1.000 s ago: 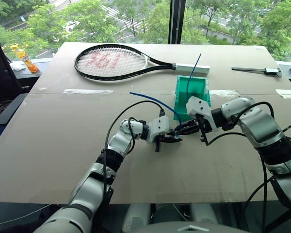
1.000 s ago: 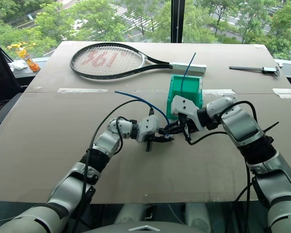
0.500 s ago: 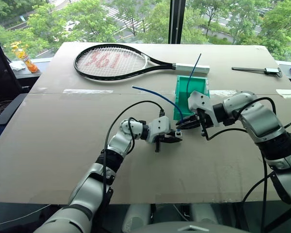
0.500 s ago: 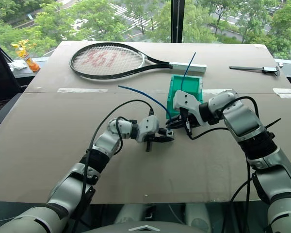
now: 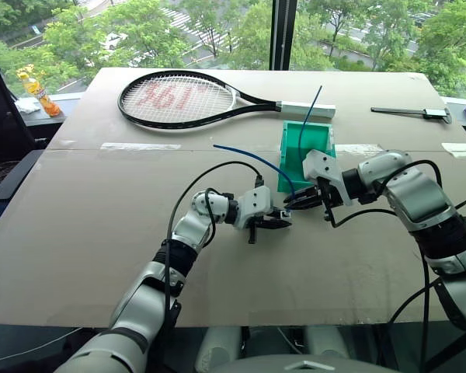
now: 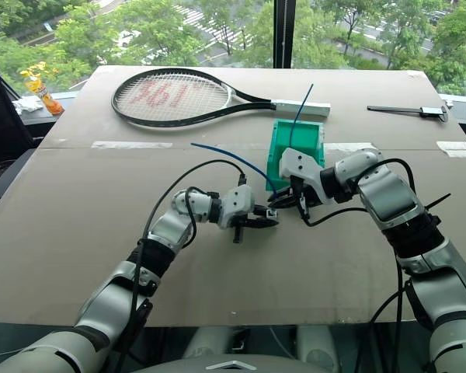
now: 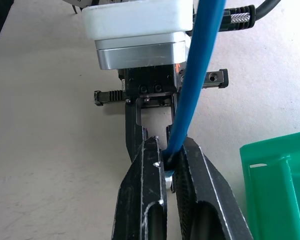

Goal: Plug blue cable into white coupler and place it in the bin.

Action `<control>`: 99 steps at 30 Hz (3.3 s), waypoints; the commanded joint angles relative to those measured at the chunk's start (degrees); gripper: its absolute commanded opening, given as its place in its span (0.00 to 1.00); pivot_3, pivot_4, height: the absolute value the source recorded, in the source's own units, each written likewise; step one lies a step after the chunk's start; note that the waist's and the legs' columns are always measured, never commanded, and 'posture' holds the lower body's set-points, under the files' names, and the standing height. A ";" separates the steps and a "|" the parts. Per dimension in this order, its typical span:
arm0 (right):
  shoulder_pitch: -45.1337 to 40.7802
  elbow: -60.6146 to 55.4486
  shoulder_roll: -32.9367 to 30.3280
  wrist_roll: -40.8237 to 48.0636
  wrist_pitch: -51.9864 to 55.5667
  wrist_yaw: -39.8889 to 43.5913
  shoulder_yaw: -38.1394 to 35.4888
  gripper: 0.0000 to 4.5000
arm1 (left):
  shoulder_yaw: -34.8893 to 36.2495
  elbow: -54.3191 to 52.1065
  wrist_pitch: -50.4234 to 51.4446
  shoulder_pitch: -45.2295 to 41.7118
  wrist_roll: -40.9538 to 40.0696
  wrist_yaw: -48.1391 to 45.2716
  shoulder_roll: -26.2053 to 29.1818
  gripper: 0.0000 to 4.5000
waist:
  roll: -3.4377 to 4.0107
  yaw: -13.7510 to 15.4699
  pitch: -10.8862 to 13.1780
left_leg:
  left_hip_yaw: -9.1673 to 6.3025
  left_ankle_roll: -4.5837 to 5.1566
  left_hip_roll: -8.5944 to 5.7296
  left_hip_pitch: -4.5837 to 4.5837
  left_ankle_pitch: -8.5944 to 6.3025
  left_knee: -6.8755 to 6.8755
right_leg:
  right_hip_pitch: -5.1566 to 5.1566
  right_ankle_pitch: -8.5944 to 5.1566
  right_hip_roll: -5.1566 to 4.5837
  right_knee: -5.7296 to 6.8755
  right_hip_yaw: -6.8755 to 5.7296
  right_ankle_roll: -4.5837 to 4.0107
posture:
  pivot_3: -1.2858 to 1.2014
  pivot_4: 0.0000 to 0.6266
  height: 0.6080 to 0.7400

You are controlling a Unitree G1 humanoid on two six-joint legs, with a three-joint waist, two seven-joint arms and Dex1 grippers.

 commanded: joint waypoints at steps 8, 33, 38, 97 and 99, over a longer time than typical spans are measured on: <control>0.72 -1.41 -0.06 -1.35 -1.29 0.17 1.00 0.00 | -0.97 -0.29 0.79 1.40 1.04 0.06 -0.38 0.08 | 0.00 -0.01 0.00 | 0.00 0.00 0.00 0.00 0.00 0.00 | 0.00 0.00 0.00 0.00 0.00 0.00 | 0.52 0.24 1.00; 4.98 -0.08 0.97 -6.05 -4.20 -0.54 4.62 0.00 | -0.74 -0.56 1.14 1.44 1.00 0.16 -0.60 0.08 | 0.01 0.00 -0.03 | 0.00 0.00 0.00 0.01 0.00 -0.01 | 0.01 0.01 0.01 -0.01 -0.01 0.02 | 0.52 0.24 1.00; 10.74 8.37 1.42 -10.94 -9.86 -2.15 8.29 0.00 | -0.62 -0.44 1.17 1.37 1.14 0.31 -0.68 0.08 | -0.10 -0.02 -0.64 | 0.01 0.00 0.00 0.14 0.00 -0.02 | 0.12 -0.03 0.02 -0.02 0.00 0.00 | 0.52 0.24 1.00; 65.23 -40.55 6.61 8.14 -10.35 -40.10 -44.11 0.68 | 26.54 -54.03 50.90 17.76 -28.06 16.55 12.18 0.98 | -0.23 -0.03 -0.02 | 0.33 -0.11 0.04 0.01 0.03 -0.31 | -0.35 -0.17 0.07 0.05 1.03 0.03 | 0.52 0.24 1.00; 65.53 -38.74 5.32 9.56 -11.53 -37.80 -46.19 0.68 | 29.97 -57.75 49.40 26.36 -28.83 16.36 13.85 0.98 | -0.18 -0.24 -0.01 | 0.27 -0.11 0.05 -0.03 0.03 -0.31 | -0.36 -0.17 0.11 0.02 0.96 0.03 | 0.52 0.24 1.00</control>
